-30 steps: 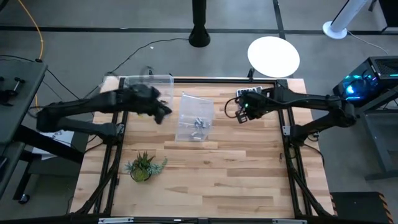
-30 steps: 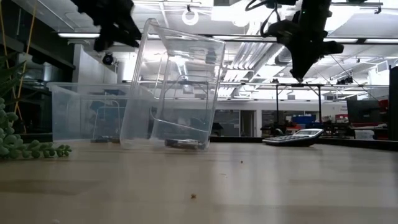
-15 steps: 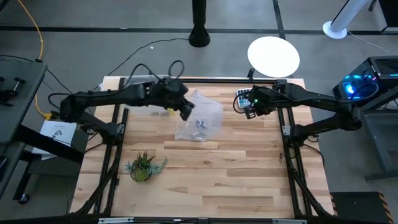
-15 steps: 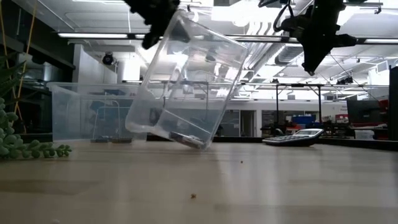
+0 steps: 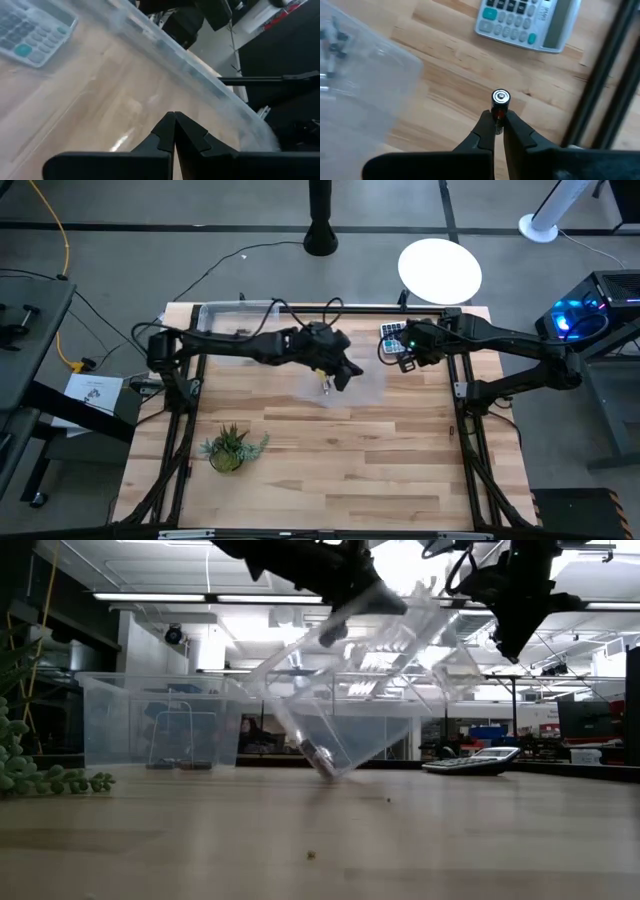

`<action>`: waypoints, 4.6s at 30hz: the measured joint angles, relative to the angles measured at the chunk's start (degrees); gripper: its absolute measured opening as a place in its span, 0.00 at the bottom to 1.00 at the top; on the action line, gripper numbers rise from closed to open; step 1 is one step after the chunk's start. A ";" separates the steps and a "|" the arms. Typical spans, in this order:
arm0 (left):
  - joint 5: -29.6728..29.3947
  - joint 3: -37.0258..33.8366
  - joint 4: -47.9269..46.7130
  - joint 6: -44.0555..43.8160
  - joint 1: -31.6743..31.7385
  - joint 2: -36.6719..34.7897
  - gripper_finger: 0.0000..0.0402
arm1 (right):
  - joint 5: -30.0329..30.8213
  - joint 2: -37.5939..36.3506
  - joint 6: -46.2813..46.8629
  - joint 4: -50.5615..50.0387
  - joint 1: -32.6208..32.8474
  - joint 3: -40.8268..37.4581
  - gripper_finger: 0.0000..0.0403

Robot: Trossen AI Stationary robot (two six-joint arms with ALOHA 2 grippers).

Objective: Sort batteries
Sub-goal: Adjust the bottom transparent bin, then put the silver battery into the bottom transparent bin, then put the black battery into the top transparent bin

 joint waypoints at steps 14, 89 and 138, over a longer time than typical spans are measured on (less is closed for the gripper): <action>-9.23 0.95 -22.14 13.46 4.47 -8.06 0.00 | -0.37 -3.56 -1.04 5.81 0.93 0.00 0.00; -12.66 -27.13 -15.52 8.91 12.28 -44.98 0.00 | -25.72 2.56 85.38 20.62 43.50 -42.35 0.43; -5.90 -27.04 -23.00 4.39 18.80 -69.38 0.00 | 16.31 4.91 24.28 41.32 19.60 -1.05 0.00</action>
